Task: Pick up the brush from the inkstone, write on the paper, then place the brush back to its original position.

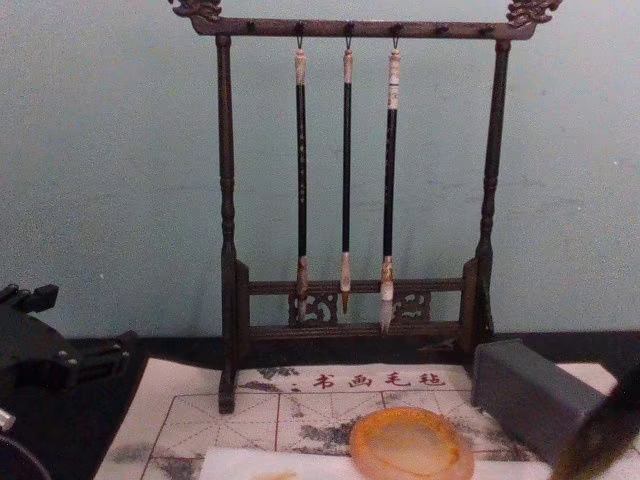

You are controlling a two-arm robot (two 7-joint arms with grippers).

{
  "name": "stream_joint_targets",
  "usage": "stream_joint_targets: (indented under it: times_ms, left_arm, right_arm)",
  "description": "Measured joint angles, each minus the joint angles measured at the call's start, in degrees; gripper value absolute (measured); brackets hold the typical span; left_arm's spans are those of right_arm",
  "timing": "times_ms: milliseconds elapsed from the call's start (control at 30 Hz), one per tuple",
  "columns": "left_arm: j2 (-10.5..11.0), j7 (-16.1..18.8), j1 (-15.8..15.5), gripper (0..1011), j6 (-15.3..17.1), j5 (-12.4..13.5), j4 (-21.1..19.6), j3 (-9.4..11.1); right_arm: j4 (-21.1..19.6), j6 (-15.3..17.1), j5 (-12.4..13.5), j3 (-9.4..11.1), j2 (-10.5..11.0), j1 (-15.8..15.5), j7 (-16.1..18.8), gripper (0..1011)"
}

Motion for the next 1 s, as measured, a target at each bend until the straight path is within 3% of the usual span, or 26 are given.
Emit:
stream_joint_targets:
  times_ms: [500, 1000]
  left_arm:
    - [0.00, 0.00, 0.00, 1001, 0.00, 0.00, 0.00, 0.00]
    - [0.00, 0.00, 0.00, 1001, 0.00, 0.00, 0.00, 0.00]
  right_arm:
    - [4.30, 5.96, 7.08, -2.94, -6.58, 7.92, -4.86, 184]
    - [13.09, 18.90, 17.40, -7.04, -13.65, 18.14, -16.53, 184]
